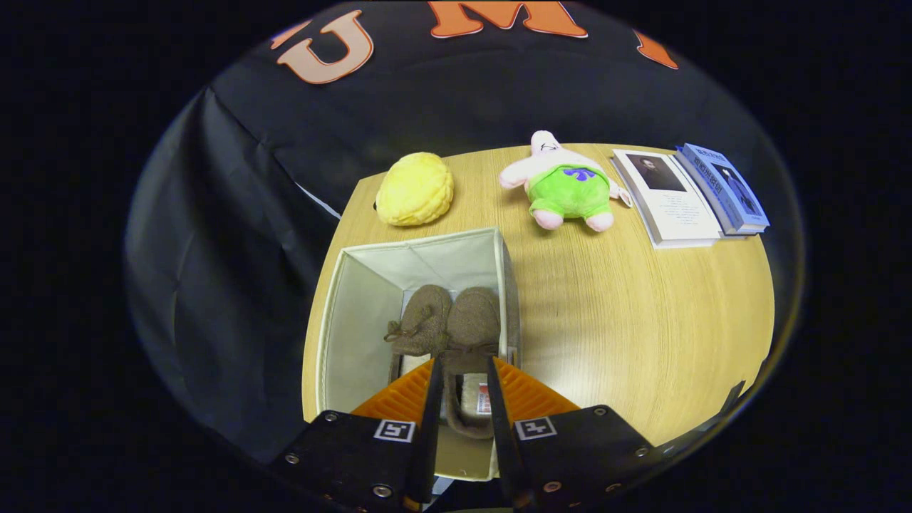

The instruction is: Open the storage box then place both shoes into the box .Put the left shoe in first, then the right shoe, with the right side of both shoes facing outward in a uniform manner.

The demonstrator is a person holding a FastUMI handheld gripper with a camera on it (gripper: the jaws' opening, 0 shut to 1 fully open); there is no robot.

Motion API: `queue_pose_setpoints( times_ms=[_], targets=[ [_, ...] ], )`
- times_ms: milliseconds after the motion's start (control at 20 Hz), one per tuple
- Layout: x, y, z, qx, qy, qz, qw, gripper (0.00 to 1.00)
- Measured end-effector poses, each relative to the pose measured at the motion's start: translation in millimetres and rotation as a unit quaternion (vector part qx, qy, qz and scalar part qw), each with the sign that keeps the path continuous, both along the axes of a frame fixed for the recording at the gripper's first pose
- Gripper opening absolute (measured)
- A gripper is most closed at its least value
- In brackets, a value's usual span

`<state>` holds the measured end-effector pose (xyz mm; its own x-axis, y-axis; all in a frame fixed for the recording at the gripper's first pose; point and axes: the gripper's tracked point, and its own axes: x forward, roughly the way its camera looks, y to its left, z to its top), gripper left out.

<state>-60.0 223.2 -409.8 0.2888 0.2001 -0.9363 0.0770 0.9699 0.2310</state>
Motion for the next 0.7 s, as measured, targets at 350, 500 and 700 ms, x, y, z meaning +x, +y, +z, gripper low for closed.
queue_pose_setpoints(
  times_ms=[350, 500, 700],
  targets=[
    [23, -46, 47, 0.003, -0.081, 0.000, 0.997, 0.61],
    [33, -66, 69, 0.001, -0.122, 0.004, 0.993, 0.73],
    [50, -92, 99, 0.006, -0.193, 0.007, 0.981, 0.81]
  ],
)
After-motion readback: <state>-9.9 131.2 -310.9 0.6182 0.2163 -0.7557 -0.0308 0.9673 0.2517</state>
